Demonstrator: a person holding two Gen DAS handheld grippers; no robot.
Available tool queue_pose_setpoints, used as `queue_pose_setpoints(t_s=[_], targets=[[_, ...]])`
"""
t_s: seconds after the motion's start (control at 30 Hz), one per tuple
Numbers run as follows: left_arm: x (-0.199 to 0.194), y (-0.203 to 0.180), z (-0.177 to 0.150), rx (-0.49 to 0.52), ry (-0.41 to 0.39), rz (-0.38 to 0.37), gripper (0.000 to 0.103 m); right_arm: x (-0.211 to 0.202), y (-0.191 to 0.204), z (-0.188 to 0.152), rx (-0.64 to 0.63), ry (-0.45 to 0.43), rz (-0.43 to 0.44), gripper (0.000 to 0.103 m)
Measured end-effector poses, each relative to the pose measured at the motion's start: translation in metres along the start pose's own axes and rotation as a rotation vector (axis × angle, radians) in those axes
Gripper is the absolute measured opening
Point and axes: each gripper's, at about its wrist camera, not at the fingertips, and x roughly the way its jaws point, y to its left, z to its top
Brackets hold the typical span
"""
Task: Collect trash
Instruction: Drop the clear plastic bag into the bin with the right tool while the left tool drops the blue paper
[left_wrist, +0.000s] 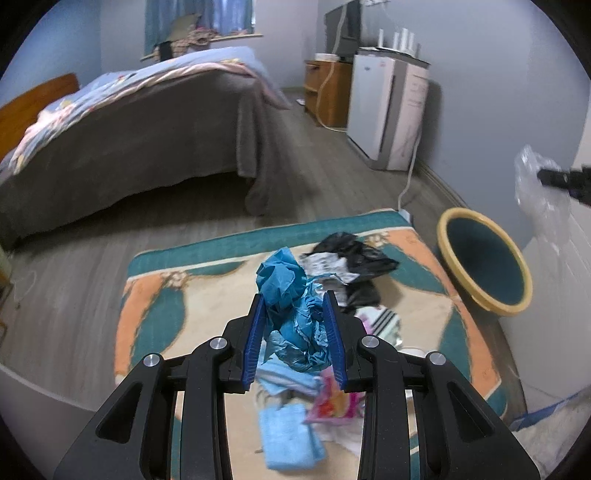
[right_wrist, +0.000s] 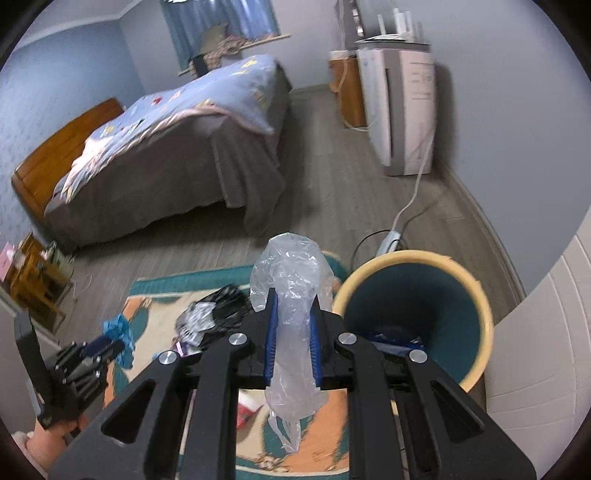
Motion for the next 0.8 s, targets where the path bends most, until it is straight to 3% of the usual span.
queue_pose_setpoints(t_s=[0.47, 0.8], targets=[[0.016, -0.129, 0.040, 0.196, -0.018, -0.171, 0.033, 0.027, -0.116, -0.007, 0.190, 0.071, -0.105, 0.014], [0.081, -0.216, 0.065, 0.256, 0.089, -0.339, 0.034, 0.052, -0.171, -0.020, 0.324, 0.130, -0.135, 0.015]])
